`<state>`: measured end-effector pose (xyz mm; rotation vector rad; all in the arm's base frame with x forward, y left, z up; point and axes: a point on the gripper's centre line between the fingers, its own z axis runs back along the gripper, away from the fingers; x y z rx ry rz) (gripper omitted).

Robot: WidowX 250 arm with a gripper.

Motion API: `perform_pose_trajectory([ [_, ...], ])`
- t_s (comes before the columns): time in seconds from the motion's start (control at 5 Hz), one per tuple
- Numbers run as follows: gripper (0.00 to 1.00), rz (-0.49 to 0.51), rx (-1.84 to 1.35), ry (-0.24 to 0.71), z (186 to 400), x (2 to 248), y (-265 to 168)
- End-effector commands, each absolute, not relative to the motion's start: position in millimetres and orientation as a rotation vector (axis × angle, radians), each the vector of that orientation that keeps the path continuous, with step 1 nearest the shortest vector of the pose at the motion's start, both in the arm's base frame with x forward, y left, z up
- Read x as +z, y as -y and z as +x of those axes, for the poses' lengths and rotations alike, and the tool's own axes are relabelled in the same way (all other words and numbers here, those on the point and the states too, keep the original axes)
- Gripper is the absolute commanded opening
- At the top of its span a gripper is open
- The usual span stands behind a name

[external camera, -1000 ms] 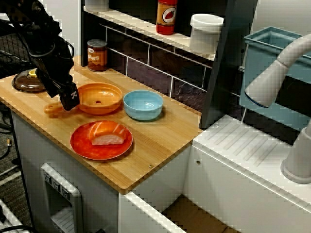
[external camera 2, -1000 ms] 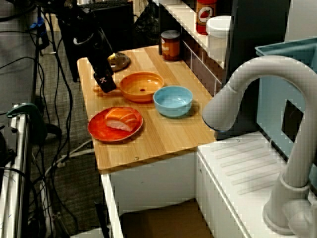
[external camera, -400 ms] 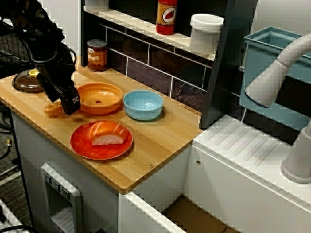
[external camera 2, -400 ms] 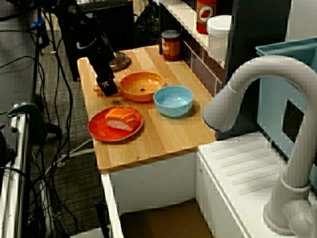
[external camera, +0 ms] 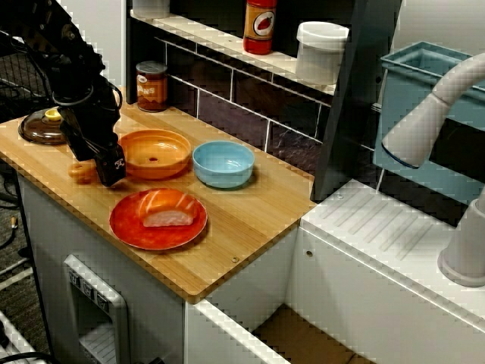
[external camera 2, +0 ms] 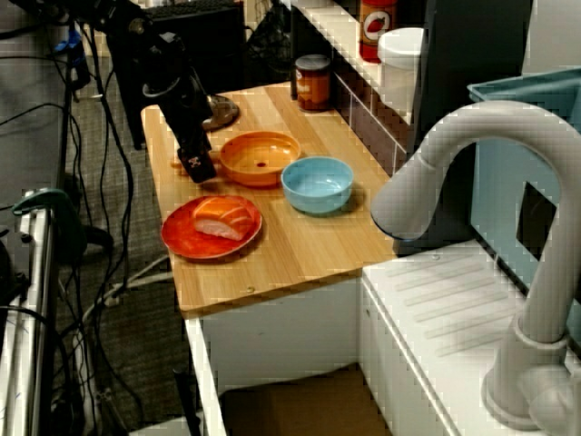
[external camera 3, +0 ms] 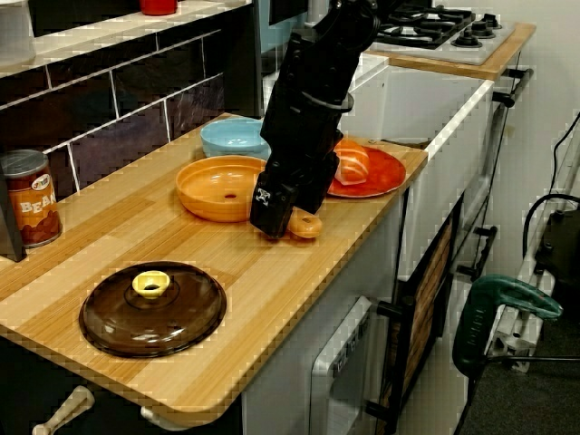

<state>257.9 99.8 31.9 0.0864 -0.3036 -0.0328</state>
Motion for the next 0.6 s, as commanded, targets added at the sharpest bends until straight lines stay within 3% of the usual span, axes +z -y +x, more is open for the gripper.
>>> perform_pose_trajectory([
  [0.0,0.0,0.09,-0.017,0.327,259.2,35.2,-106.2],
  [0.4,0.0,0.044,-0.027,0.34,254.8,56.7,-106.0],
])
